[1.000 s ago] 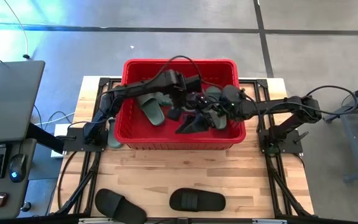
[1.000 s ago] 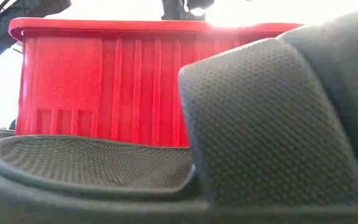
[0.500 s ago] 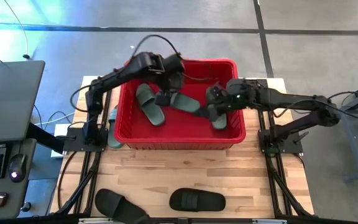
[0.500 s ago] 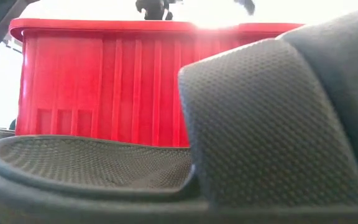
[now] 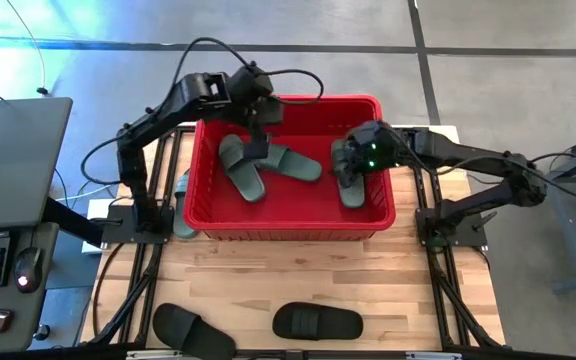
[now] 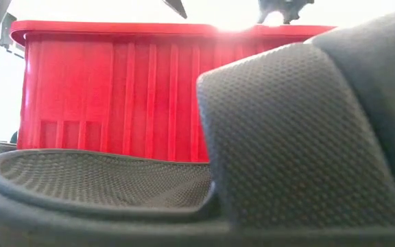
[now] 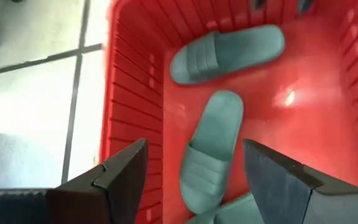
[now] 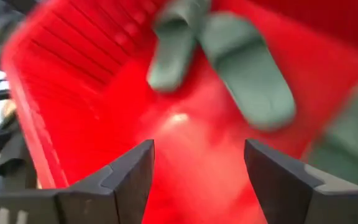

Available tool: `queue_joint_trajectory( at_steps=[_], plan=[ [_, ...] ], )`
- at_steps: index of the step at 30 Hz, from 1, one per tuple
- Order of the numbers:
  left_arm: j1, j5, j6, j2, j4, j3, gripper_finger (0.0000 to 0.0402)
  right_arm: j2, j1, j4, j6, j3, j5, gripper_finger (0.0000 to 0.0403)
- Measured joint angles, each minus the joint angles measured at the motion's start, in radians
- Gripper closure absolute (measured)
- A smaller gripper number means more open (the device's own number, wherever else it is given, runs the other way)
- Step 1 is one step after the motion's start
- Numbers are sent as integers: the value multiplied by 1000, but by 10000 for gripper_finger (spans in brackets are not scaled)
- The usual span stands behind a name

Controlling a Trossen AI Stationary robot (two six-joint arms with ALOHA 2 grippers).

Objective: Pick and place slides into bin
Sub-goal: Adjust the slides in the red bin

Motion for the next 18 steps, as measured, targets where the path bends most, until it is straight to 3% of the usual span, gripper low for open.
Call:
queue_joint_trajectory(
  at_steps=[3, 8, 12, 18],
  plan=[
    [0, -11, -43, -22, 27, 0, 156, 53, -97, 119, -105, 1, -128, 165],
    [0, -16, -96, -44, 53, 0, 156, 208, -233, 225, -97, 1, -374, 171],
    [0, -14, -108, -54, 49, 0, 156, 341, -287, 302, -119, 0, -505, 193],
    [0, -14, -137, -56, 49, 0, 156, 495, -313, 572, -119, 0, -633, 226]
  ],
)
